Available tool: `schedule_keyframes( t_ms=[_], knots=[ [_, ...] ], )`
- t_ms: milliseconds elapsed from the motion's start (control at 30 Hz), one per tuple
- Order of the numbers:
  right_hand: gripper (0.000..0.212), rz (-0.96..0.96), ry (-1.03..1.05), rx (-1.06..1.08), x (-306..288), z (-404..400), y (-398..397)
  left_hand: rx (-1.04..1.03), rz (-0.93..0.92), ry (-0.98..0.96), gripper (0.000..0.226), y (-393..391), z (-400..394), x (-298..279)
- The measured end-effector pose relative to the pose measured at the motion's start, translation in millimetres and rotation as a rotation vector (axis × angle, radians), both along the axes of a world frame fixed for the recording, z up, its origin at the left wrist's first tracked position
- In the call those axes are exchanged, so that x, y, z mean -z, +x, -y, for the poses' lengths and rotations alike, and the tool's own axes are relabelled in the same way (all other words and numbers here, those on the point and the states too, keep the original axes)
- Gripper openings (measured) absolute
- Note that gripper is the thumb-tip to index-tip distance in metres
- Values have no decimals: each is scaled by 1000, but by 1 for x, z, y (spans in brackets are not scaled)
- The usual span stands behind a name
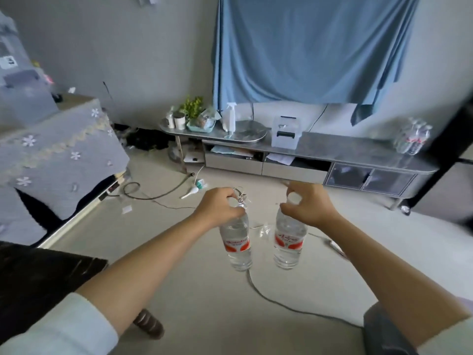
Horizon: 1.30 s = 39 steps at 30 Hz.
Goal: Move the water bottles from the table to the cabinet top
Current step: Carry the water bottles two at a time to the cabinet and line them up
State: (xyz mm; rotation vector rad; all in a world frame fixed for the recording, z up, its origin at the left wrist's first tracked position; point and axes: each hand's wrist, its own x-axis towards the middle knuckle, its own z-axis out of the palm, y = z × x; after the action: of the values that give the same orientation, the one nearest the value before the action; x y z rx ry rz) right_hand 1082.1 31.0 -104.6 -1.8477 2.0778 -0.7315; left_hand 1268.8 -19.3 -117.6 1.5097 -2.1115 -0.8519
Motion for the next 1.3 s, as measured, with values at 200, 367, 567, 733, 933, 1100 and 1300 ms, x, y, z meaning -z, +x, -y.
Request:
schedule_keyframes(
  t_ms=[200,367,567,733,933,1100,1300],
  knots=[
    [10,30,42,159,1,32,-81,116,-2,50,10,-87,61,-2],
    [13,50,65,243,4,80,-136,274,79,33,28,-150,128,-2],
    [21,-114,195,203,-10,160,-199,467,144,-20,15,-217,225,-12],
    [17,-259,286,184,-6,221,-251,505,130,-10,19,-275,303,-11],
    [18,-129,263,274,9,277,-319,498,110,40,19,-340,369,-1],
    [19,-117,244,301,16,316,-387,536,154,72,28,-408,418,8],
    [23,-92,209,304,21,361,-502,576,224,62,29,-528,475,17]
  ],
)
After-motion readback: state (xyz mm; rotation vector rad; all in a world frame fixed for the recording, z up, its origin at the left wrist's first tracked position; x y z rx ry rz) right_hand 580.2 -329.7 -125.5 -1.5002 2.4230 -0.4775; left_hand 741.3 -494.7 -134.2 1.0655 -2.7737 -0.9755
